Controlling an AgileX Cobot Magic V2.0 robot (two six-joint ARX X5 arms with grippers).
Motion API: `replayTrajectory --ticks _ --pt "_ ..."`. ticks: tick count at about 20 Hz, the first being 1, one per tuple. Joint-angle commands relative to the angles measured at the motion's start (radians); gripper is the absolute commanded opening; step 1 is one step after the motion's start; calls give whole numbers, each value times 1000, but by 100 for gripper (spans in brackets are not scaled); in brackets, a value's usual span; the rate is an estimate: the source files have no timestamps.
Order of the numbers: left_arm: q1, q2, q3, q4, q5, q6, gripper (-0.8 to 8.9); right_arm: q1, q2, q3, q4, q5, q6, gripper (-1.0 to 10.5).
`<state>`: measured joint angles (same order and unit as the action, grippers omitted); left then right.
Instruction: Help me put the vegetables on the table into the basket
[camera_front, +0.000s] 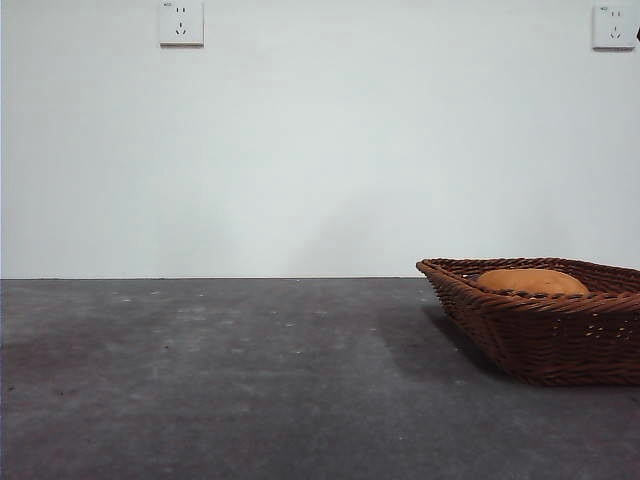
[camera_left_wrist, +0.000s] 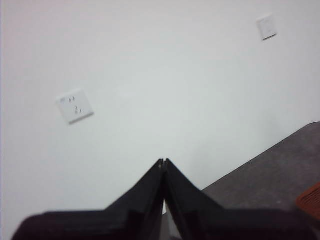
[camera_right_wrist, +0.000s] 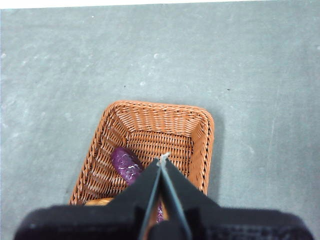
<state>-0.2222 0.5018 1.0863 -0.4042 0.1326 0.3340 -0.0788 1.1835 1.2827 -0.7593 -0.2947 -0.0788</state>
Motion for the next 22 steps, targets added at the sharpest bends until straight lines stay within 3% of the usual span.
replayTrajectory --ticks 1,5,11,15,18,22 --pt "67 -108 -290 171 24 -62 -4 0 5 -3 6 1 -5 0" --pt "163 -264 -651 324 24 -109 -4 0 5 -3 5 1 -5 0" --pt "209 -454 -956 323 -27 -208 -4 0 5 -3 5 1 -5 0" --pt "209 -498 -1073 322 -51 -291 -4 0 5 -3 3 0 -5 0" --pt "209 -498 -1079 234 -55 -300 -4 0 5 -3 3 0 -5 0" --pt "211 -495 -1079 241 -35 -315 -4 0 5 -3 3 1 -5 0"
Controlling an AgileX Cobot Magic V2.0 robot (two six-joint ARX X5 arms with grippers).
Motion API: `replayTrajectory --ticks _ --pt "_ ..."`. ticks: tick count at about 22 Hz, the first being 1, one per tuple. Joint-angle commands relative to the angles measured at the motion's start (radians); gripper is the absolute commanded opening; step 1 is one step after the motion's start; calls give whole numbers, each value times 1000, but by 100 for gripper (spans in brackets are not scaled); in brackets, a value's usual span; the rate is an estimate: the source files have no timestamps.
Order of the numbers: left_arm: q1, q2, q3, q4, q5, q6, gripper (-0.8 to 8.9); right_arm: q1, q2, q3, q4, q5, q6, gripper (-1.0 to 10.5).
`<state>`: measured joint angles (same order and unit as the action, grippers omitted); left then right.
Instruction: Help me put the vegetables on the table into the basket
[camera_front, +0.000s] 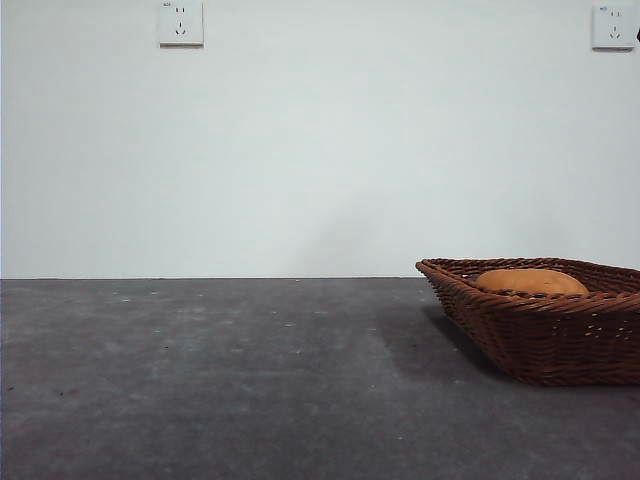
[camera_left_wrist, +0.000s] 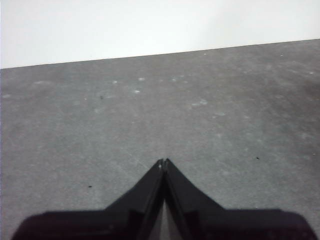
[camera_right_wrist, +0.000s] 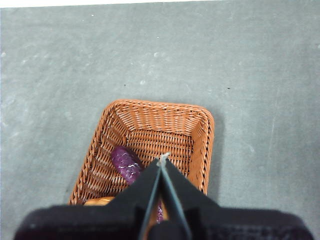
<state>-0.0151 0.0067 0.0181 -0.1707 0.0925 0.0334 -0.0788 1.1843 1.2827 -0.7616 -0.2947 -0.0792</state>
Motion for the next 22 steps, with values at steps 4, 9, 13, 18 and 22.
replayTrajectory --ticks 4,9,13,18,22 --pt "3 11 -11 8 4 -14 -4 0 4 -3 6 1 -4 0" --pt "3 24 -11 8 4 -14 -4 0 4 -3 6 1 -4 0" --pt "3 34 -11 8 4 -14 -4 6 4 -2 3 -8 -4 0" --pt "3 51 -11 8 4 -14 -4 16 -147 -3 -13 222 -16 0" --pt "3 65 -11 8 4 -14 -4 30 -359 -24 23 310 29 0"
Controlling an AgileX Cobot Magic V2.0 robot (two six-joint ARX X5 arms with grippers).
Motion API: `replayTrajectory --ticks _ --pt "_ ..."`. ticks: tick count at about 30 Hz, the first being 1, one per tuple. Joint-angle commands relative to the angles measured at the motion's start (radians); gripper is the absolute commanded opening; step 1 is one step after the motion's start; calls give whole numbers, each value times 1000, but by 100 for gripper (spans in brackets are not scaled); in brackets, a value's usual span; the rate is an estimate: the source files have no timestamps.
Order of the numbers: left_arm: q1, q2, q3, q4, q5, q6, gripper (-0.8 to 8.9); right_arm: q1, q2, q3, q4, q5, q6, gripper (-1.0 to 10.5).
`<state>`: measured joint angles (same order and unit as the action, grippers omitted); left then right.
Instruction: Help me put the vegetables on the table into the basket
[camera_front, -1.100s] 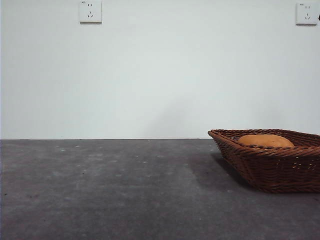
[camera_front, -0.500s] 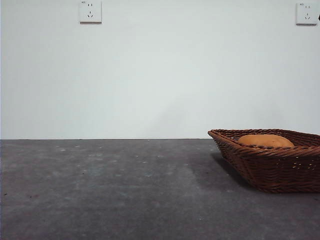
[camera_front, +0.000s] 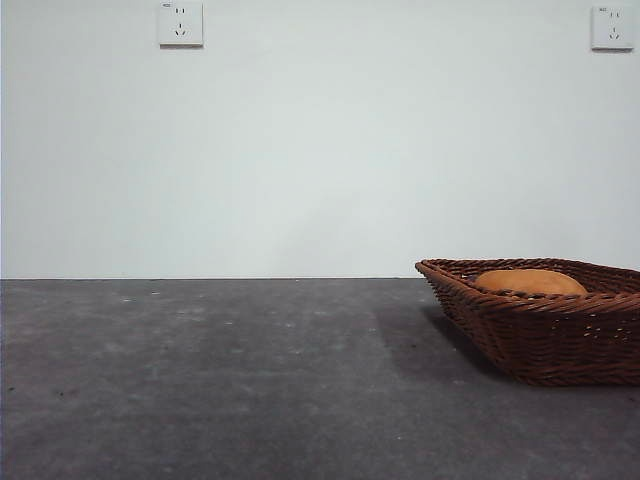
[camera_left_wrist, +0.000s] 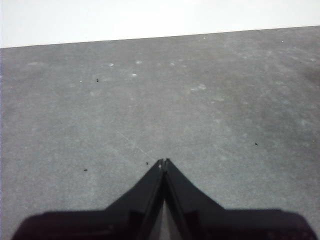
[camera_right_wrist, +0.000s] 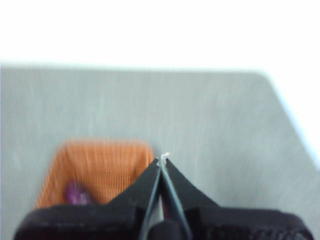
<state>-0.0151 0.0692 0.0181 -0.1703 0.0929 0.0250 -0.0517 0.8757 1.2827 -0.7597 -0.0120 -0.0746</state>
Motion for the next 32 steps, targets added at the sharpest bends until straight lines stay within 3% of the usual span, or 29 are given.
replayTrajectory --ticks 1,7,17,32 --pt "3 3 -11 8 3 -6 -4 3 -99 -54 55 53 24 0" --pt "3 3 -11 8 4 -6 -4 3 -377 -477 272 81 76 0" --pt "3 3 -11 8 4 -6 -4 6 -673 -1032 539 84 75 1" --pt "3 3 -11 8 4 -6 -4 6 -868 -1266 577 80 105 1"
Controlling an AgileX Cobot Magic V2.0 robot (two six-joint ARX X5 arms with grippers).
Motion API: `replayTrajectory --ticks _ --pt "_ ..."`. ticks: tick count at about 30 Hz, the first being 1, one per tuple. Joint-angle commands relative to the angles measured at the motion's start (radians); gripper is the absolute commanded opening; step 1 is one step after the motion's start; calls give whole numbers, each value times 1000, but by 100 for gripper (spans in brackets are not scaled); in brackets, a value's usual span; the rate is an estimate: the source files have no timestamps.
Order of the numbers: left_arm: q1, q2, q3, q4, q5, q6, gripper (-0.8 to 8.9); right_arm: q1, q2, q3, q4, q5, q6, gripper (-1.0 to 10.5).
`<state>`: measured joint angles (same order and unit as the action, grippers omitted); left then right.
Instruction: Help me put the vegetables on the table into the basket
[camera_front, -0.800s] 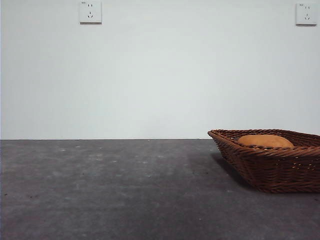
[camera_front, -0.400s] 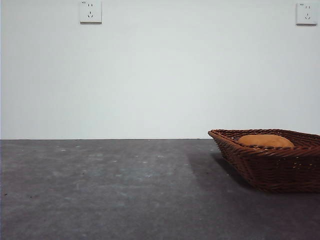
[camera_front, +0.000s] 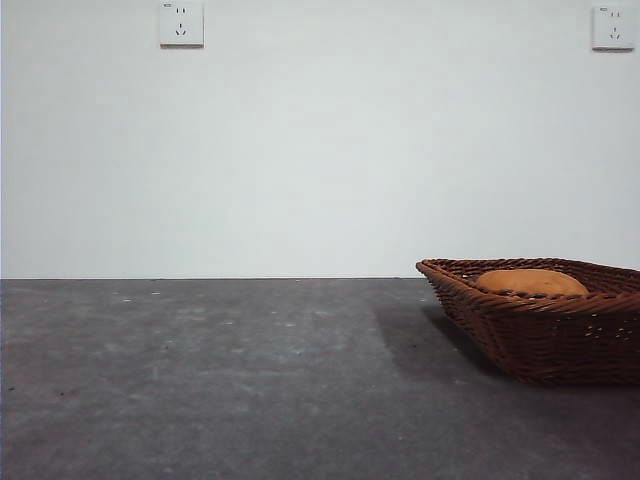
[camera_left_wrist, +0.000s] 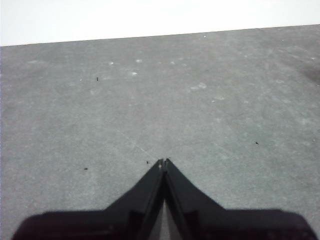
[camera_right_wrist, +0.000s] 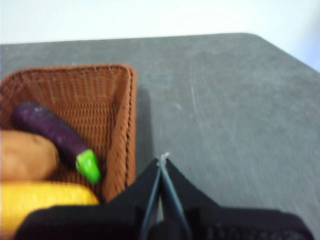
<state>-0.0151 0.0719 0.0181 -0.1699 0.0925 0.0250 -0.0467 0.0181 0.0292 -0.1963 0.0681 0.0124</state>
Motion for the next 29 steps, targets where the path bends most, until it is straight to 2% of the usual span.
replayTrajectory --ticks 1,29 --pt "3 0 -11 10 4 -6 -3 2 -11 -12 13 9 18 1" --pt "3 0 -11 9 4 -6 -4 0 -9 -11 8 11 21 1"
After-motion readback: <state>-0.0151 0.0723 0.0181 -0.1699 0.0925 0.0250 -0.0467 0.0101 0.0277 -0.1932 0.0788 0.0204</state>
